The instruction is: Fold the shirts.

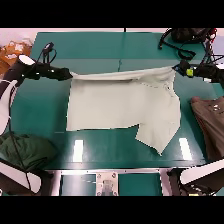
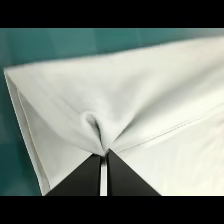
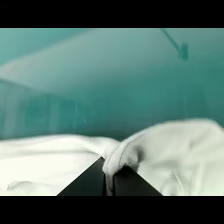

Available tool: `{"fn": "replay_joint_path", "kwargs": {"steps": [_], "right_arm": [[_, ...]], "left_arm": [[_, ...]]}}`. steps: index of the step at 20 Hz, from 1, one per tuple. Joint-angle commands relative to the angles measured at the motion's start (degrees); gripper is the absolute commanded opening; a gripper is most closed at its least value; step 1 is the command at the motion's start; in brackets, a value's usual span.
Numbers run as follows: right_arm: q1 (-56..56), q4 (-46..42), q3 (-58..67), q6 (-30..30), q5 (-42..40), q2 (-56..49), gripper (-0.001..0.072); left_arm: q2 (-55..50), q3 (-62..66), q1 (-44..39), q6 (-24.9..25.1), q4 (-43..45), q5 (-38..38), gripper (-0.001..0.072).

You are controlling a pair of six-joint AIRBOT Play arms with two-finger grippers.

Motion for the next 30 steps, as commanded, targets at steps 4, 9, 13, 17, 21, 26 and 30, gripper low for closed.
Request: {"fn": "replay_joint_path", "kwargs": {"steps": [4, 9, 13, 17, 21, 26, 30], "right_arm": [[-0.9, -6.0, -8.1, 2.2, 3.5, 1.1, 0.0016], [-1.0, -9.4, -9.7, 2.4, 2.0, 1.1, 0.0016], [-1.0, -10.3, -9.7, 2.9, 2.0, 1.1, 0.0017], [-1.0, -10.8, -9.6, 2.8, 2.0, 1.1, 0.0017], [-1.0, -10.9, -9.6, 2.8, 2.2, 1.1, 0.0019], [-3.0, -15.0, -3.9, 7.0, 9.8, 2.1, 0.0295], [-6.9, -21.2, -2.2, 13.6, 18.5, 6.6, 0.0016]], "left_arm": [[-0.1, -2.6, 0.0, -4.4, 5.3, -3.6, 0.0024], [-0.1, -5.7, -0.5, -5.4, 5.2, -2.6, 0.0024], [-0.3, -5.7, -3.1, -5.3, 5.4, -2.7, 0.0024], [-0.3, -5.7, -3.7, -7.5, 8.8, -5.2, 0.0024], [-0.3, -5.7, -3.7, -8.7, 10.4, -6.9, 0.0026], [-0.3, 2.4, -2.2, -14.8, 13.9, -22.8, 0.0457], [1.0, 8.1, 1.3, -22.4, 18.4, -40.7, 0.0095]]}}
